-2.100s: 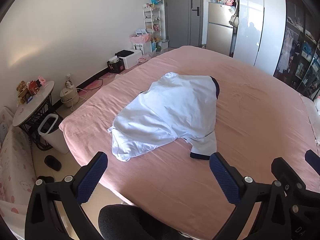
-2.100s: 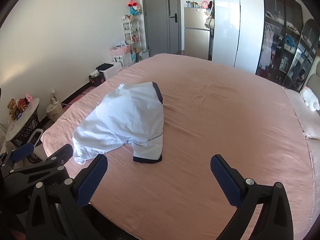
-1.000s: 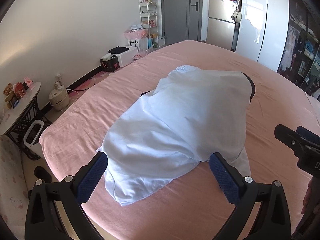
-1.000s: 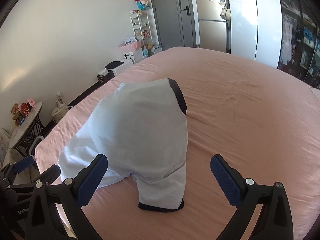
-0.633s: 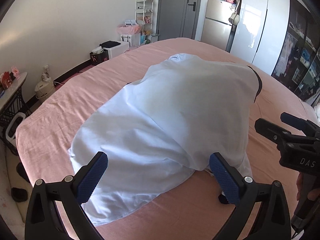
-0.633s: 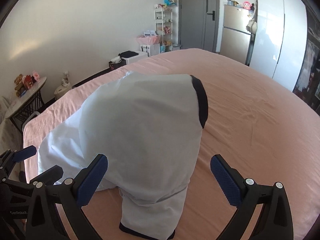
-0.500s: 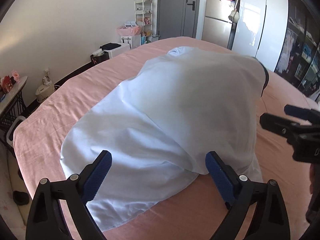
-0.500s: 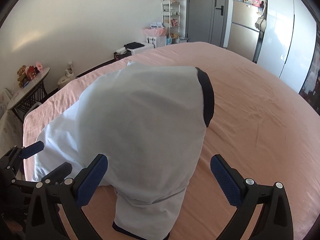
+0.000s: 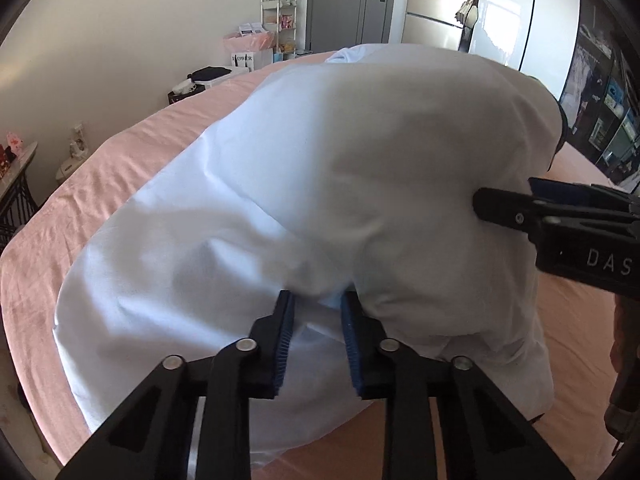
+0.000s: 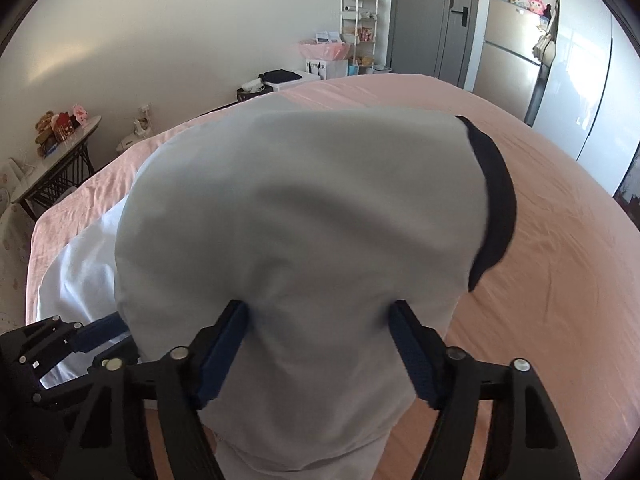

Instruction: Fold clothes

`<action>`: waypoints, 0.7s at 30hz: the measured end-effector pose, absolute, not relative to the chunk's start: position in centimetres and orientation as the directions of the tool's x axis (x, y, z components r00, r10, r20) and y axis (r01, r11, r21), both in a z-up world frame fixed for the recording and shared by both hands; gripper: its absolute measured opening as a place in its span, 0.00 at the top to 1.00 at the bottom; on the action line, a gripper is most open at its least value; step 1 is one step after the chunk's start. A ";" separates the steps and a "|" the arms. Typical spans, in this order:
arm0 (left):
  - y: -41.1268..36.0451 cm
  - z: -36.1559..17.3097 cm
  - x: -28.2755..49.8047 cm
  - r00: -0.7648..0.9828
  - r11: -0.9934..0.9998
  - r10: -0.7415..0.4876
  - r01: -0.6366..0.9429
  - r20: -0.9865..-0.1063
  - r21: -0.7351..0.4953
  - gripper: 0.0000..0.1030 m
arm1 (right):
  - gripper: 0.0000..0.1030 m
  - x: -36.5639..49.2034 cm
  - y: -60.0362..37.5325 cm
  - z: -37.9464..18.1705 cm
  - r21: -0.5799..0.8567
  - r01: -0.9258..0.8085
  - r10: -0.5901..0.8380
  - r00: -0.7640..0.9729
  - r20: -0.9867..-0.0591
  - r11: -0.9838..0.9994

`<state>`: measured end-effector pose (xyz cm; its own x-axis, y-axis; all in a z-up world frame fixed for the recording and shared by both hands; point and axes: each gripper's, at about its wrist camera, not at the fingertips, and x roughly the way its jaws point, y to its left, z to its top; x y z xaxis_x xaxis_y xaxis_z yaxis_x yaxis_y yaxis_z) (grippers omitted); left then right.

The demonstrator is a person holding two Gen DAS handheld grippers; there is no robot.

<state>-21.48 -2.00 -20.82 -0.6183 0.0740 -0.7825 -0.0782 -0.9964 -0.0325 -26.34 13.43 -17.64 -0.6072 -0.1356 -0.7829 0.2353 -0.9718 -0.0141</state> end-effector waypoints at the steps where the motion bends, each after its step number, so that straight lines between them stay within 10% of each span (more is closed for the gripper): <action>1: -2.2 -20.9 -21.5 -0.617 -0.997 0.076 -0.073 -0.783 -0.039 0.90 | 0.44 -26.6 13.2 -17.7 -0.003 0.235 -0.143 -0.602 -0.785 -0.972; 11: -2.2 -19.8 -21.3 -0.647 -0.994 0.106 -0.094 -0.755 -0.059 0.97 | 0.89 -26.2 13.6 -16.5 0.108 0.191 -0.201 -0.583 -0.787 -0.976; 21: -1.6 -16.7 -21.9 -0.714 -0.988 0.138 -0.144 -0.686 -0.049 0.99 | 0.94 -24.6 16.1 -12.8 0.133 0.179 -0.218 -0.635 -0.741 -0.975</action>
